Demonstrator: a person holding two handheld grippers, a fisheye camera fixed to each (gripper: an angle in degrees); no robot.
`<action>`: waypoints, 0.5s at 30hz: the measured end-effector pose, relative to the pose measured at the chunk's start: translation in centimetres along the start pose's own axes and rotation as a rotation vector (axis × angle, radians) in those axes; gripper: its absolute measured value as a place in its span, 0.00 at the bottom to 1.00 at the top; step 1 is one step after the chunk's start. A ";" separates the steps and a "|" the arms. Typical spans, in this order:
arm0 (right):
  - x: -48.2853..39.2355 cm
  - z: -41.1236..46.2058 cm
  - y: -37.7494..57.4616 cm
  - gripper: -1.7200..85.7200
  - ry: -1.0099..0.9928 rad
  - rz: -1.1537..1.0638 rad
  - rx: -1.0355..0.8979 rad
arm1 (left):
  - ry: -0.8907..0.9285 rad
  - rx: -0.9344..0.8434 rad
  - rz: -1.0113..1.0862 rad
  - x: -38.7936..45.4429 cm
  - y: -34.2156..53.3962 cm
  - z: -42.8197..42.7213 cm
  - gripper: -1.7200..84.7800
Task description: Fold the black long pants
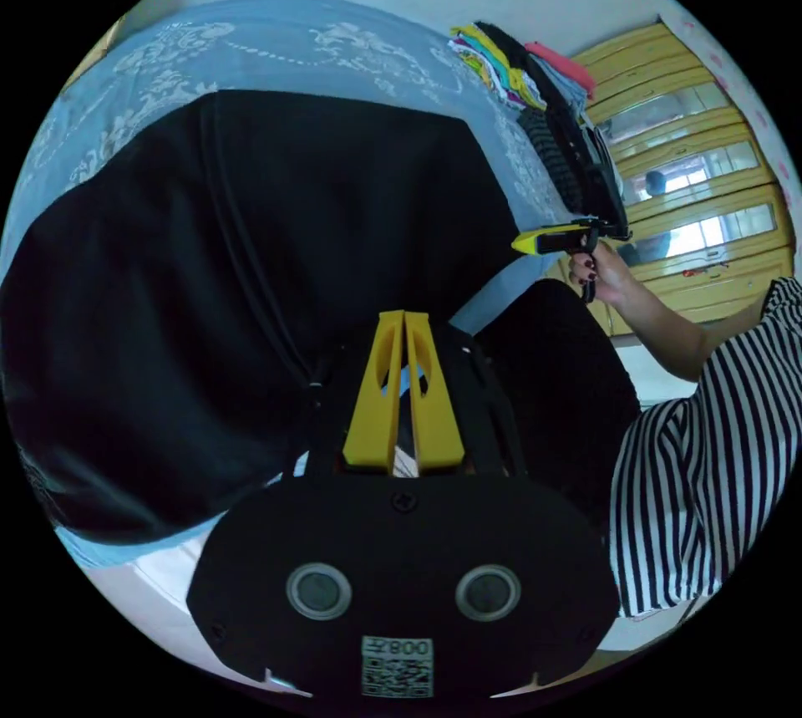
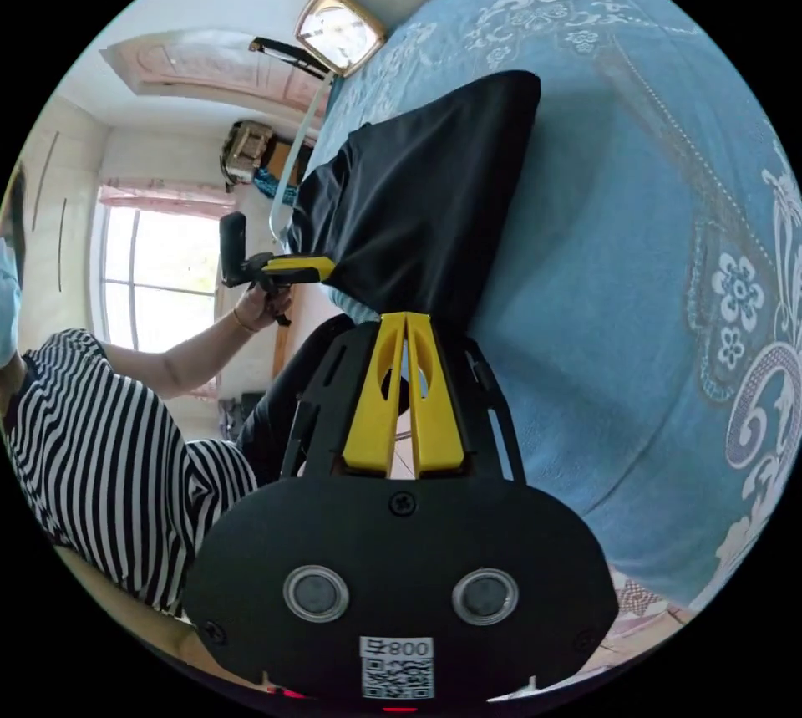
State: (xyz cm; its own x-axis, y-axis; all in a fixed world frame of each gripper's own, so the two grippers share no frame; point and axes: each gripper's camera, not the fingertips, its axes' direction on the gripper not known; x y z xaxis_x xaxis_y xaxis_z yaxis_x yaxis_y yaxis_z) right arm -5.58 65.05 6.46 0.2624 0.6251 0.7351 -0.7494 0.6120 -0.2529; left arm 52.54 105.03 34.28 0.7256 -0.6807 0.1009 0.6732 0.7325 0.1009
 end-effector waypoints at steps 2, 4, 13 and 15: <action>1.1 -1.0 0.7 0.03 -0.003 0.013 -0.035 | 0.060 0.008 -0.071 0.1 1.0 -0.1 0.02; 1.9 -2.0 1.6 0.03 0.014 0.028 -0.017 | 0.020 0.040 -0.087 1.2 2.2 -0.4 0.02; 5.7 -5.6 3.1 0.11 0.032 0.199 0.155 | 0.117 0.119 -0.048 9.2 4.4 1.6 0.06; 6.9 -5.0 3.0 0.10 -0.048 0.226 0.144 | 0.122 0.094 0.043 13.2 3.8 3.2 0.08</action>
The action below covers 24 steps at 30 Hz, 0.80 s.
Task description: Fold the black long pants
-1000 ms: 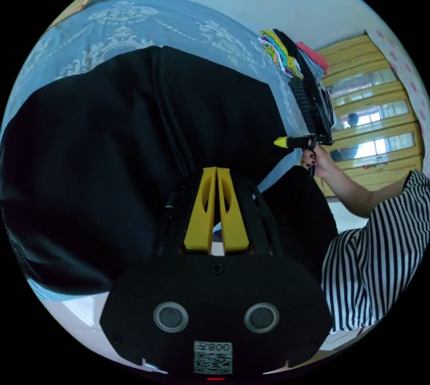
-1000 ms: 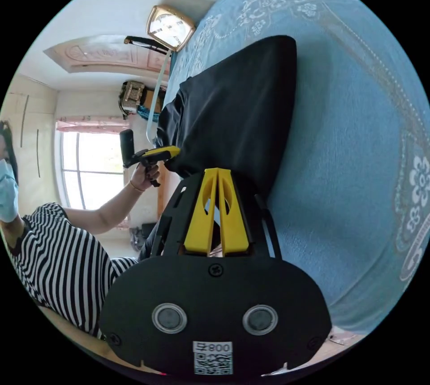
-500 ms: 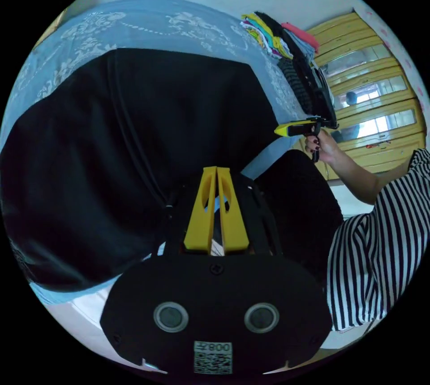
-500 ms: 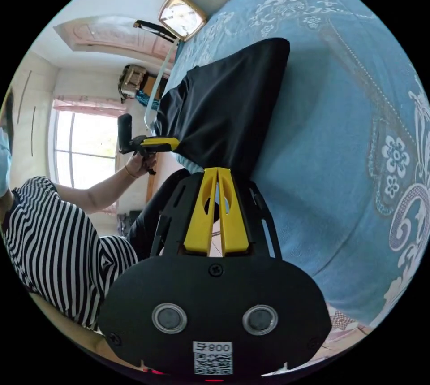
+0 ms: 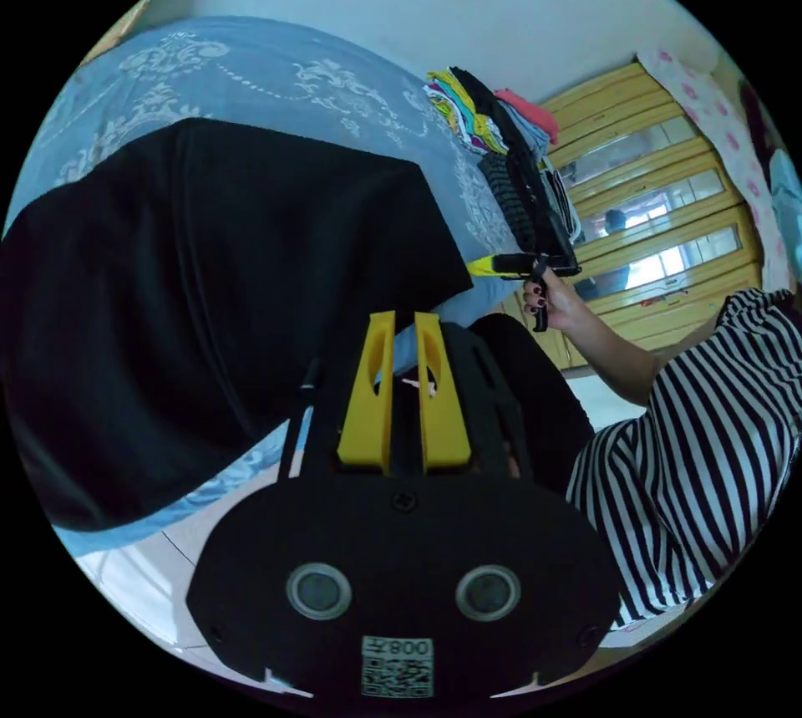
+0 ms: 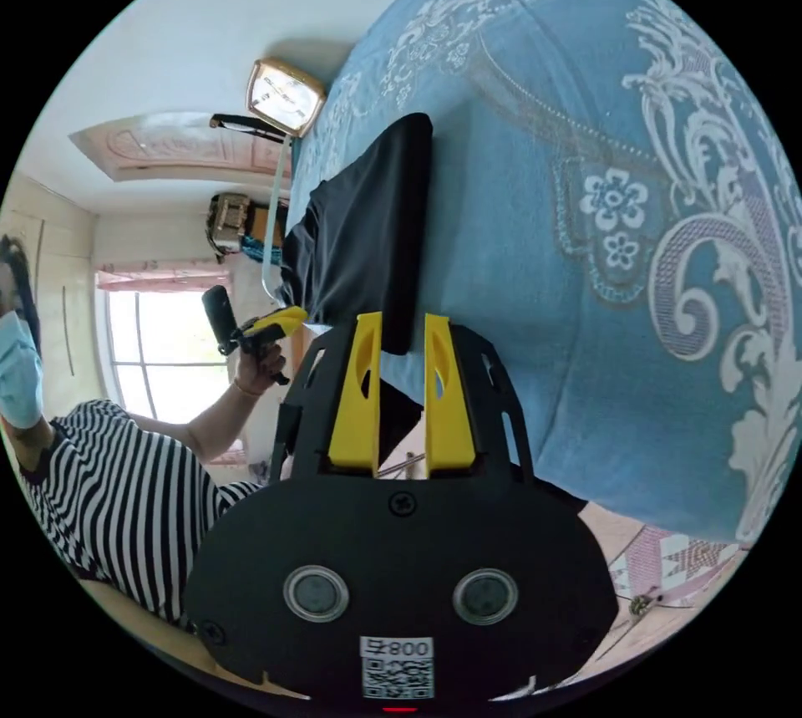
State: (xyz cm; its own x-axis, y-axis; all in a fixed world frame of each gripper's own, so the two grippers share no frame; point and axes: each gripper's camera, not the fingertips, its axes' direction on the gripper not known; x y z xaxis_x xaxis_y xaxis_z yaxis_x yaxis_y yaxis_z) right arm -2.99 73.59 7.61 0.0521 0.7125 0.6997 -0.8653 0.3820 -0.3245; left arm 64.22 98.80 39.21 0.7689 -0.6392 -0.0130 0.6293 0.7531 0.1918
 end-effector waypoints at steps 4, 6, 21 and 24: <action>1.3 0.7 -0.6 0.07 -0.097 0.028 -0.036 | -0.045 -0.054 0.116 5.8 -1.0 4.2 0.12; 1.6 0.0 -0.7 0.06 -0.134 0.022 -0.031 | -0.121 -0.077 0.204 10.0 -1.6 6.9 0.15; 4.9 -6.4 -4.5 0.08 -0.158 0.020 0.046 | -0.598 -0.047 0.399 25.0 0.8 13.1 0.06; 7.1 -6.9 -7.5 0.12 -0.214 0.071 0.077 | -0.582 -0.041 0.393 26.0 1.3 12.9 0.06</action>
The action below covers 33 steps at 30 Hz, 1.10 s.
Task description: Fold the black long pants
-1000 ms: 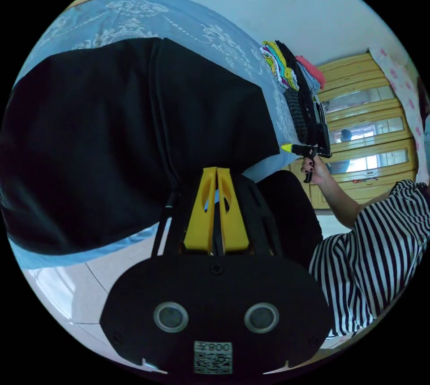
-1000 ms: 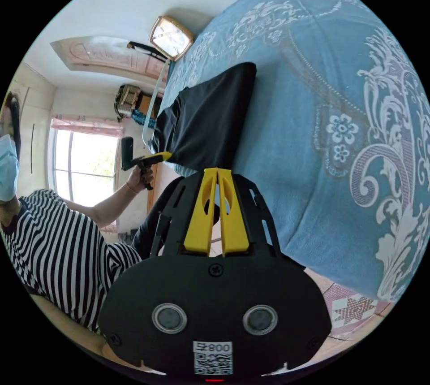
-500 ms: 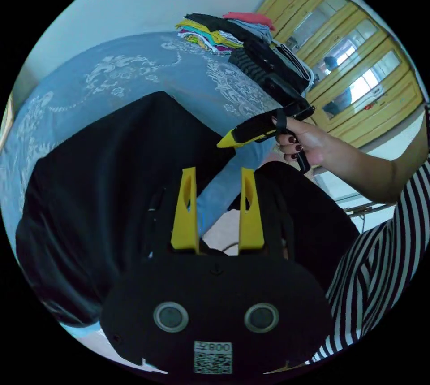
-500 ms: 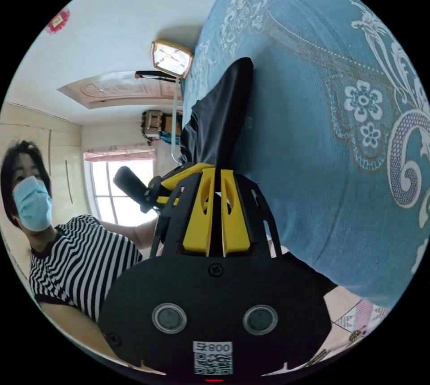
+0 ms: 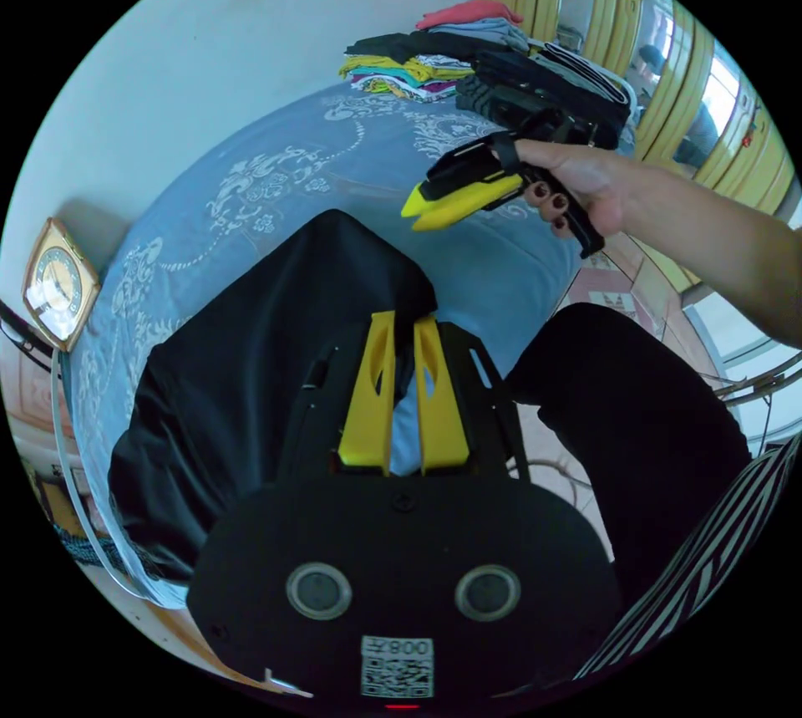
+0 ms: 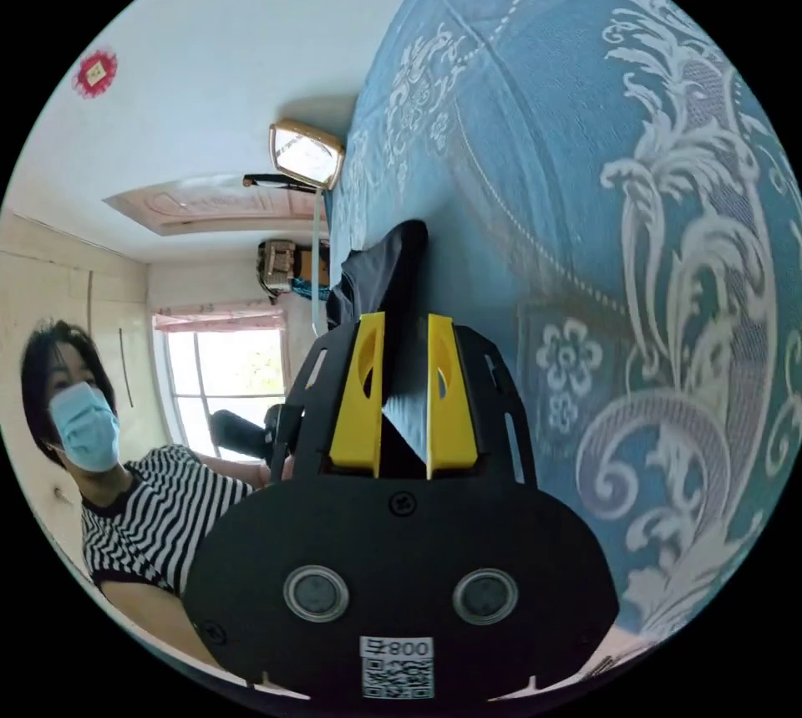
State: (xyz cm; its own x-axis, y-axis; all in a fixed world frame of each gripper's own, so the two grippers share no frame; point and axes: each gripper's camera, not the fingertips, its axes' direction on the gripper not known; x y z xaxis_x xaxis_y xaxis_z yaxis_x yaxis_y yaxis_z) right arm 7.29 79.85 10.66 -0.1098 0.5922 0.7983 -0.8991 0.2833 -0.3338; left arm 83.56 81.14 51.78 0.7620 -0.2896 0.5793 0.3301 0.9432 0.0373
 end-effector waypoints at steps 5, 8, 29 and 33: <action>0.1 2.8 -5.9 0.12 -0.025 0.001 -0.059 | 0.014 0.007 -0.010 1.0 0.4 -1.3 0.06; 0.0 4.4 -7.5 0.10 -0.070 0.017 -0.108 | 0.031 0.006 -0.010 1.3 0.6 -2.2 0.05; -12.0 -1.5 -0.8 0.04 -0.034 -0.071 0.019 | 0.384 0.198 -0.140 -5.8 7.9 -13.3 0.05; -18.2 1.9 -2.5 0.04 -0.039 -0.175 -0.023 | 0.474 0.337 -0.310 -13.0 13.1 -17.3 0.05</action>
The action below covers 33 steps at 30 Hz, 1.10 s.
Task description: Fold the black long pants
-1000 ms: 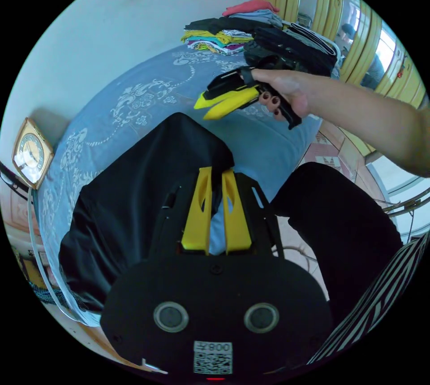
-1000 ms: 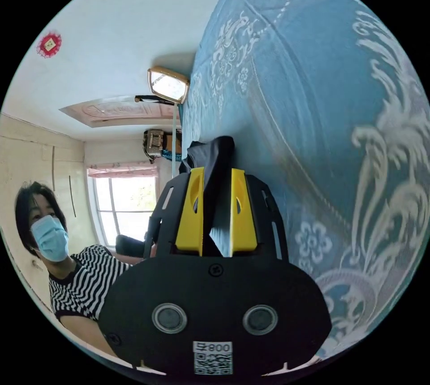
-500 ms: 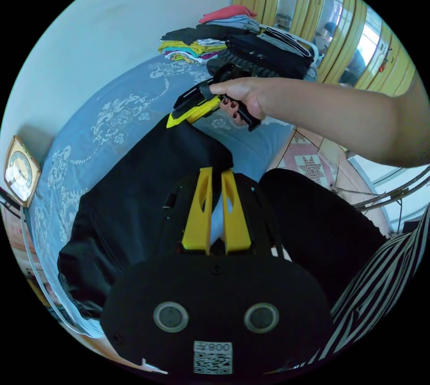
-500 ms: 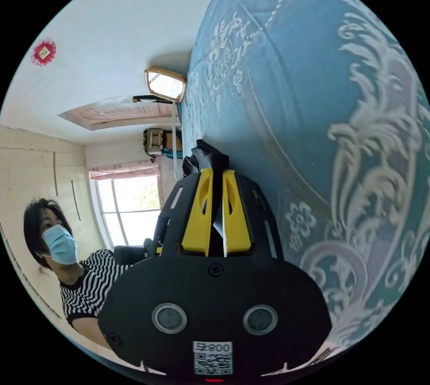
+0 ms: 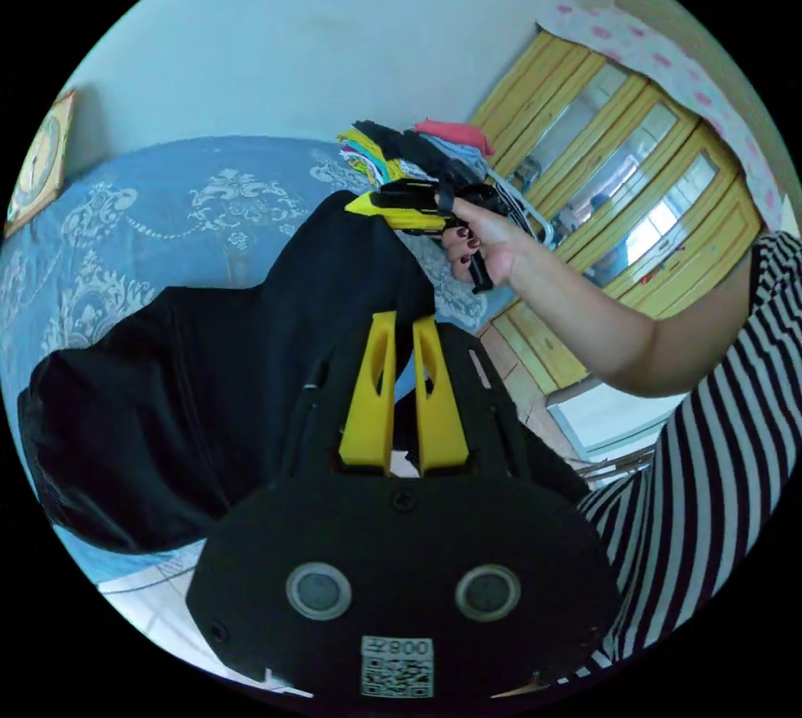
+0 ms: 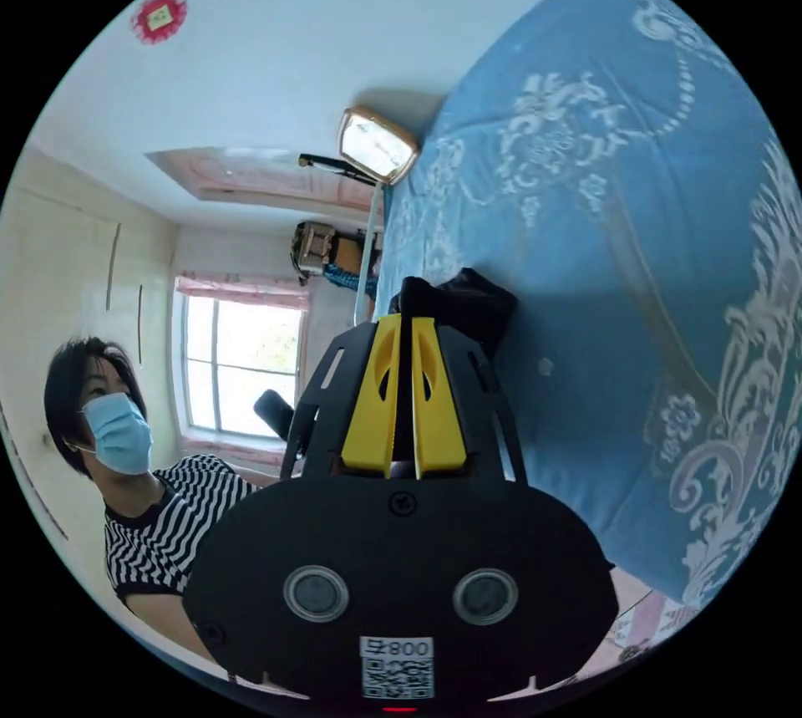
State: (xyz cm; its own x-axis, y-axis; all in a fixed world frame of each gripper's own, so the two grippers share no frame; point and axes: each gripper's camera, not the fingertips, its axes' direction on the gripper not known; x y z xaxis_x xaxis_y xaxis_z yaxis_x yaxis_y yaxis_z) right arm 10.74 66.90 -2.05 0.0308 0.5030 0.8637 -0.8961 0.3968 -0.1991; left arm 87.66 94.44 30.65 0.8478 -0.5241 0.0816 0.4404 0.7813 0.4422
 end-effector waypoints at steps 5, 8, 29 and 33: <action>-6.9 8.7 -4.6 0.04 -0.042 -0.104 -0.099 | 0.052 0.173 -0.161 -6.6 2.9 -9.3 0.05; -9.5 14.6 -6.9 0.04 -0.042 -0.131 -0.158 | 0.034 0.241 -0.244 -10.8 5.3 -14.3 0.05; -16.8 44.0 -14.2 0.04 0.024 -0.100 -0.446 | -0.024 0.461 -0.686 -32.1 19.7 -36.2 0.06; -17.3 47.6 -14.9 0.05 0.047 -0.085 -0.469 | -0.056 0.446 -0.729 -35.1 21.3 -38.9 0.06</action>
State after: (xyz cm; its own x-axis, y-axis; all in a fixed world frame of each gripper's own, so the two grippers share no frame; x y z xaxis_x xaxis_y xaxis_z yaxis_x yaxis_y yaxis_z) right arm 2.46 15.74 7.97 0.1254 0.4836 0.8662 -0.5934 0.7363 -0.3252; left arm 78.80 142.61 2.47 0.3769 -0.8689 -0.3209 0.7022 0.0422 0.7107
